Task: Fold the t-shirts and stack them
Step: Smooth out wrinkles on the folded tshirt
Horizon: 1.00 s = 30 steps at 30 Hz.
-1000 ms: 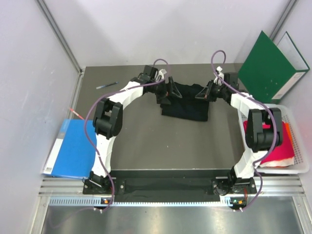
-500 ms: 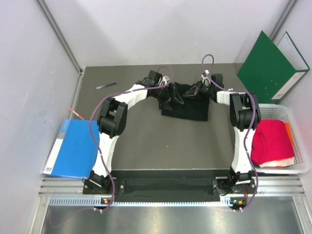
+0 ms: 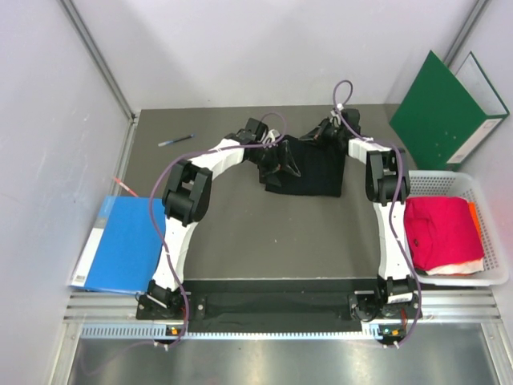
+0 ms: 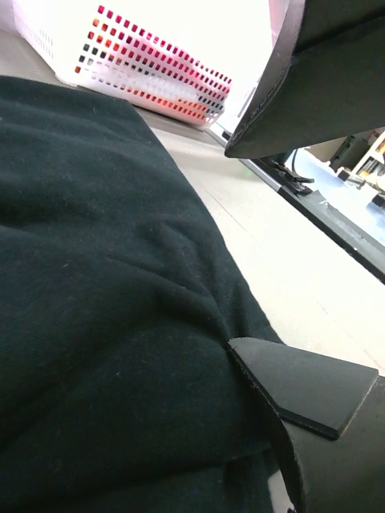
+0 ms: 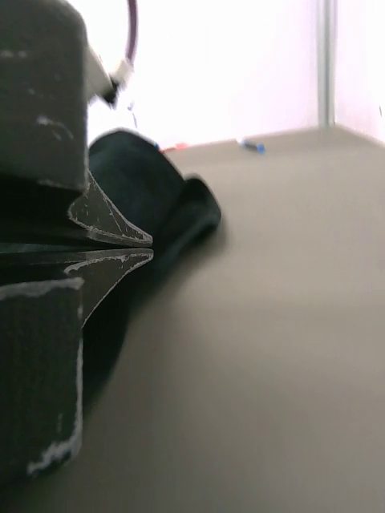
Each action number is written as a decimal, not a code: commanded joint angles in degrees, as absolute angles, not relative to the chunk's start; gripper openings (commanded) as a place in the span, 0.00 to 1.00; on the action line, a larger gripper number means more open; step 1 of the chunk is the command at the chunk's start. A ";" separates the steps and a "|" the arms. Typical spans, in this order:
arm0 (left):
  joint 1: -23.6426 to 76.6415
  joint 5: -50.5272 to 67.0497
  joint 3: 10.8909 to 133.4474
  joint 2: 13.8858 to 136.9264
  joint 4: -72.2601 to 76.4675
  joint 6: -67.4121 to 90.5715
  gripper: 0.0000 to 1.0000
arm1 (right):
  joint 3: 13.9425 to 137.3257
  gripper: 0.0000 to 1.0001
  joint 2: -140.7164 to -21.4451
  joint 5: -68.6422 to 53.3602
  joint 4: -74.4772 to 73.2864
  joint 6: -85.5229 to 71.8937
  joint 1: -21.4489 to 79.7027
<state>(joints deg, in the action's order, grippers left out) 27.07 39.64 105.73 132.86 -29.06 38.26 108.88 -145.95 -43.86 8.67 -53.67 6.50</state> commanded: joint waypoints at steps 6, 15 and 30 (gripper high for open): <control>25.67 36.03 115.66 127.53 -29.89 37.44 0.98 | 101.96 0.00 -137.39 -41.83 8.52 -49.31 3.96; 23.82 39.29 121.72 132.36 -22.15 45.08 0.00 | 90.63 0.00 -119.89 -44.03 5.45 -43.68 1.58; 23.73 40.00 125.15 145.28 -14.68 52.29 0.00 | 77.61 0.00 -118.13 -40.54 -3.67 -37.80 1.41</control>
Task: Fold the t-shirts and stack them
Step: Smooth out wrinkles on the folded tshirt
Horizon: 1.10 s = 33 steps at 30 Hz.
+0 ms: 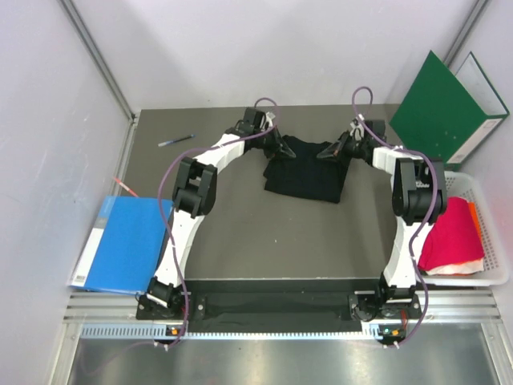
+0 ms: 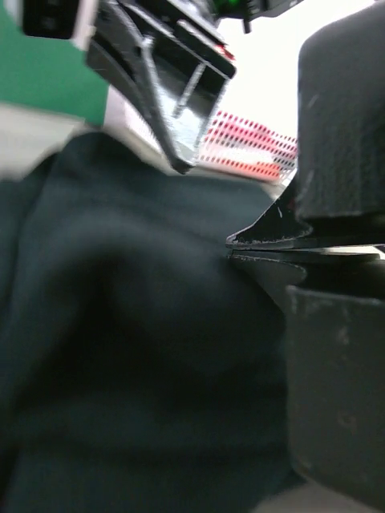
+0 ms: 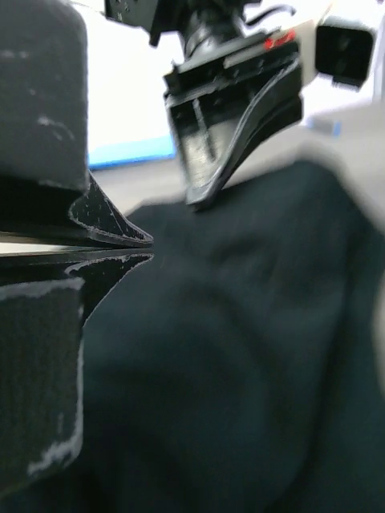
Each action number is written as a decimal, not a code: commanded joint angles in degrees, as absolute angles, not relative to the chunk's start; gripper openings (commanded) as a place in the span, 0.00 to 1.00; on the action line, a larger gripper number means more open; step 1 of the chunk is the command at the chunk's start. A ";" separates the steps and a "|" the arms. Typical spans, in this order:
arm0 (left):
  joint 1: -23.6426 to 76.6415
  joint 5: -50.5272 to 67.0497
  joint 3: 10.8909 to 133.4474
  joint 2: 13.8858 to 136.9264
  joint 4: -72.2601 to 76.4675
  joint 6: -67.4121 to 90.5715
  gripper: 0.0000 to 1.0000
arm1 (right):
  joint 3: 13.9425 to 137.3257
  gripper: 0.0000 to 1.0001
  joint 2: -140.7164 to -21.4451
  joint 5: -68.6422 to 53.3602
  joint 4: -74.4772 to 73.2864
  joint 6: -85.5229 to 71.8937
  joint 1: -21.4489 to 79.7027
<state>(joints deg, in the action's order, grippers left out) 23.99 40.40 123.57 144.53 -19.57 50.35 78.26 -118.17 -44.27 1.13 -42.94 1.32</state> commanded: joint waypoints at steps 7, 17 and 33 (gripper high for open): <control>21.45 35.17 126.65 149.15 -18.43 50.81 0.00 | 77.08 0.00 -117.68 -29.37 -9.83 -32.61 0.44; 18.98 33.84 120.86 143.54 -21.45 43.08 0.00 | 79.02 0.00 -119.10 -25.30 -13.02 -28.13 -1.76; 20.21 14.24 107.94 128.06 -38.58 25.84 0.98 | 74.54 0.29 -97.92 -22.50 -20.30 -18.55 -0.88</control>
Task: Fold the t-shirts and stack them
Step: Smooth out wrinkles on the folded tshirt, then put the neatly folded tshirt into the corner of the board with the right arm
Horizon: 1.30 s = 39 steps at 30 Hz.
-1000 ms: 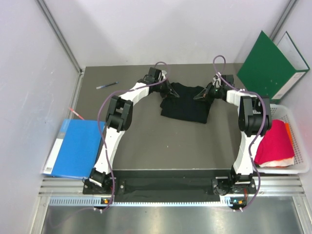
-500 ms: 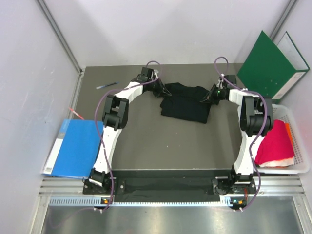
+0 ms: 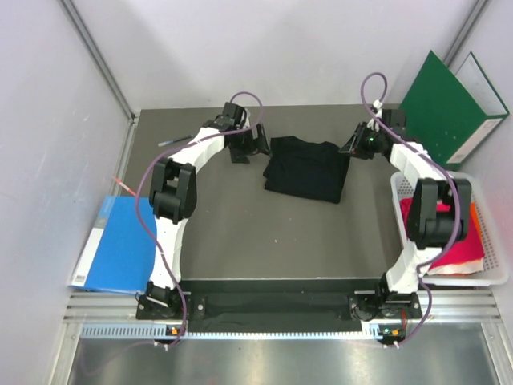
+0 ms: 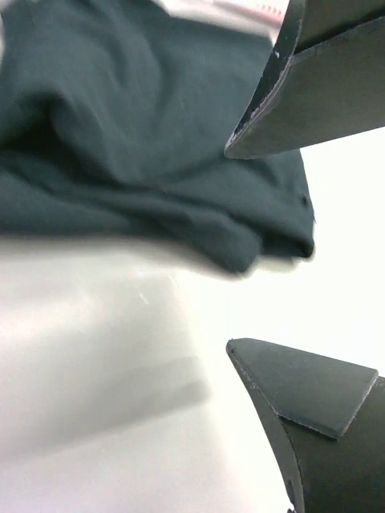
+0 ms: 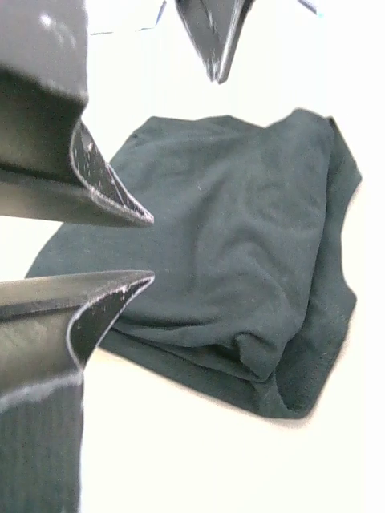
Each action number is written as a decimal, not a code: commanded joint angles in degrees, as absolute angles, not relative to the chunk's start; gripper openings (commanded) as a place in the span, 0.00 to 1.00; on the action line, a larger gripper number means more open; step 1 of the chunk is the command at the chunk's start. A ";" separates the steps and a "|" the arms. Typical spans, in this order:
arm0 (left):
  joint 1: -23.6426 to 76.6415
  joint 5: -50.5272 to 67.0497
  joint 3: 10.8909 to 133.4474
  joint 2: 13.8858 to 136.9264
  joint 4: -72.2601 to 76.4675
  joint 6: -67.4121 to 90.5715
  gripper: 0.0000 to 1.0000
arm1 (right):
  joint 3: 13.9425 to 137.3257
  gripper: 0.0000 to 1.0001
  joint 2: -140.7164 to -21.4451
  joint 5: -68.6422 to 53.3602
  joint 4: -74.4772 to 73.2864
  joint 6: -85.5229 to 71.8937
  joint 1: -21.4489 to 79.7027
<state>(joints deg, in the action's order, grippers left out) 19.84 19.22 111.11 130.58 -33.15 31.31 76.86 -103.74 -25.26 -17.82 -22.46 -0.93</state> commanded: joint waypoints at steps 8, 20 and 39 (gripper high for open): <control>21.27 16.87 109.15 132.08 -37.96 26.46 0.98 | 70.66 0.35 -96.94 -21.80 -21.35 -18.19 -0.70; 26.37 19.77 113.12 137.46 -35.25 31.11 0.98 | 75.32 0.57 -101.15 -20.83 -27.94 -18.11 -0.44; 26.10 22.32 107.67 132.28 -32.78 31.46 0.98 | 80.22 0.47 -119.96 -11.61 -32.50 -20.31 8.79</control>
<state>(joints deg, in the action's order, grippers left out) 26.00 22.68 111.00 134.39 -31.48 32.21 76.09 -112.31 -19.31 -29.06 -21.71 6.61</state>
